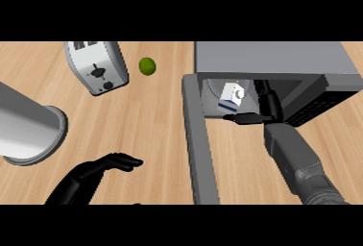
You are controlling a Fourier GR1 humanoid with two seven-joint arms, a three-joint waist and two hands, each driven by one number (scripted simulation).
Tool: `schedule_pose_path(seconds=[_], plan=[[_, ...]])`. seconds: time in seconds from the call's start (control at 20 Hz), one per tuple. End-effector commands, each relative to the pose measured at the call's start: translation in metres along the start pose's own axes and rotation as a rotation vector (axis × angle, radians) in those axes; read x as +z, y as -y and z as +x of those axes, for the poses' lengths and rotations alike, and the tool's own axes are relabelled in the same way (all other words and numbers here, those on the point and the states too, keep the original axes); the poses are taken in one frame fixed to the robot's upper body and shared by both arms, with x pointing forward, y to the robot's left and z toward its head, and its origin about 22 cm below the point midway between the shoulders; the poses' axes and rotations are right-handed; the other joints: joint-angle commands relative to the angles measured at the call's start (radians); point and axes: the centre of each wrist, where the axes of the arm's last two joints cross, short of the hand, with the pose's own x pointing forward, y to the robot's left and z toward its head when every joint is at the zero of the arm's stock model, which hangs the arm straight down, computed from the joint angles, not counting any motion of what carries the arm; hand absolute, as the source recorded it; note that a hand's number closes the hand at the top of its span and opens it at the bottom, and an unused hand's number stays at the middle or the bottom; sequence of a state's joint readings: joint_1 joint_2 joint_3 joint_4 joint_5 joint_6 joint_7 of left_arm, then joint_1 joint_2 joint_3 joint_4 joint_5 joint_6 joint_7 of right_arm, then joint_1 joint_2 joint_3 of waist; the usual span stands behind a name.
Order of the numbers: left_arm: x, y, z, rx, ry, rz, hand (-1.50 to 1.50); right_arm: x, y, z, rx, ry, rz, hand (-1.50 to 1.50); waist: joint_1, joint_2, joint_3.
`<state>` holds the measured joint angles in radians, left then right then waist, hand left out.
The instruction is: Pick up the milk, place it into the microwave and close the microwave
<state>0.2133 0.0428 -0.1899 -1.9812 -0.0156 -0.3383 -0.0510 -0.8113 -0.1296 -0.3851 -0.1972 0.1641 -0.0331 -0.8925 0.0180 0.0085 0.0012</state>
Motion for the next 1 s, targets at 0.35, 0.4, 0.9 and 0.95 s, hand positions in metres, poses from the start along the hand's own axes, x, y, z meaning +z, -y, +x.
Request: schedule_pose_path(seconds=[0.35, 0.4, 0.9, 0.95], plan=[[-0.053, 0.023, -0.031, -0.080, -0.088, -0.095, 1.50, 0.058, 0.013, -0.022, -0.021, 0.004, 0.066, -1.50, -0.046, -0.016, -0.003], [-0.039, 0.019, -0.037, -0.118, -0.088, -0.105, 1.50, 0.060, 0.016, -0.018, -0.027, 0.023, 0.051, -1.50, -0.047, -0.019, -0.003], [-0.063, 0.071, -0.079, -0.096, -0.181, -0.308, 1.50, 0.129, 0.074, 0.001, -0.009, 0.055, 0.083, -1.50, -0.073, -0.018, -0.004], [-0.060, 0.082, -0.076, -0.062, -0.196, -0.344, 1.50, 0.112, 0.063, 0.018, -0.017, 0.053, 0.048, -1.50, -0.063, -0.018, -0.004]])
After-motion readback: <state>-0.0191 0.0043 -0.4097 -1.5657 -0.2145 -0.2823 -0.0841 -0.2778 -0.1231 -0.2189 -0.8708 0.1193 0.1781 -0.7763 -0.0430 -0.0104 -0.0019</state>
